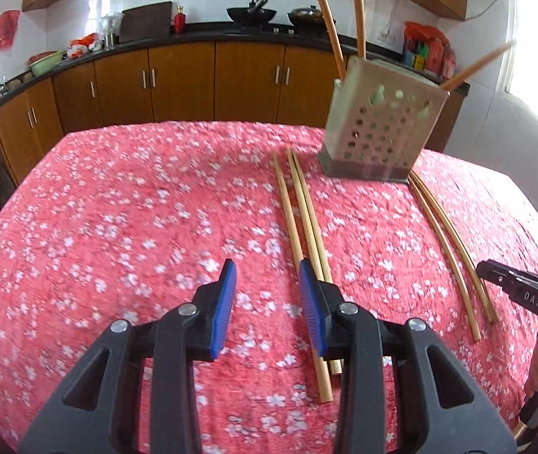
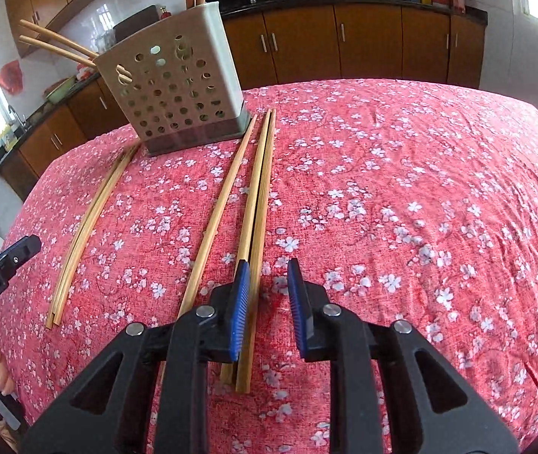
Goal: Organize utensils
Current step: 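Close the right gripper on a chopstick while the left gripper grasps another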
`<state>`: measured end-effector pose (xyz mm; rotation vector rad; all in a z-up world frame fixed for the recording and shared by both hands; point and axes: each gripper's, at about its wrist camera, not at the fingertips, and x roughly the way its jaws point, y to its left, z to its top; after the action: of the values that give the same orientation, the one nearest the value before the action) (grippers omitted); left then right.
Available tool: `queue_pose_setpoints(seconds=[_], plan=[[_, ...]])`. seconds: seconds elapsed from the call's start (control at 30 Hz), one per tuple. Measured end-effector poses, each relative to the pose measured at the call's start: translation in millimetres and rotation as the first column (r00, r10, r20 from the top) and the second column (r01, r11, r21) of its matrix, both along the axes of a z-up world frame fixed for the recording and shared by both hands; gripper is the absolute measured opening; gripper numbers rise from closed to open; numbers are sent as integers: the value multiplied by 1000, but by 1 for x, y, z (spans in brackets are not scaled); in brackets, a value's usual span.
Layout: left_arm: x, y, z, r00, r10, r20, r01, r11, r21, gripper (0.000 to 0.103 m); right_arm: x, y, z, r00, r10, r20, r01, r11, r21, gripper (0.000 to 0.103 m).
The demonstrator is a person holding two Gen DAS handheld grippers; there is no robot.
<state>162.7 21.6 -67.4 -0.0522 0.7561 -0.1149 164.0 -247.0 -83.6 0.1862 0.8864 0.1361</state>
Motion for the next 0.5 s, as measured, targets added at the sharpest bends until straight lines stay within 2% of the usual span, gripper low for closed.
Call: queue_pose_setpoints(seconds=[0.07,0.2,0.33,0.5], plan=[[1,-2,-3,1000,-3,-9,3,1000,1,35,2,3,0,1000,10,-1,-10,1000,-9,22],[3,-5,-7,1000,-7,-29,7,1000,6,34,4,3,-6,1000,-6,1,6,998,-57,8],[5,-6,-9,999,-17,-43,17,1000,3,31,9,-9,-8,998,-58,-4,58,997,-49,7],[11,-16,-15,997,-38,-68,38,999,4,25,8,-13,-9,998,-66,-1,65,997,-49,7]])
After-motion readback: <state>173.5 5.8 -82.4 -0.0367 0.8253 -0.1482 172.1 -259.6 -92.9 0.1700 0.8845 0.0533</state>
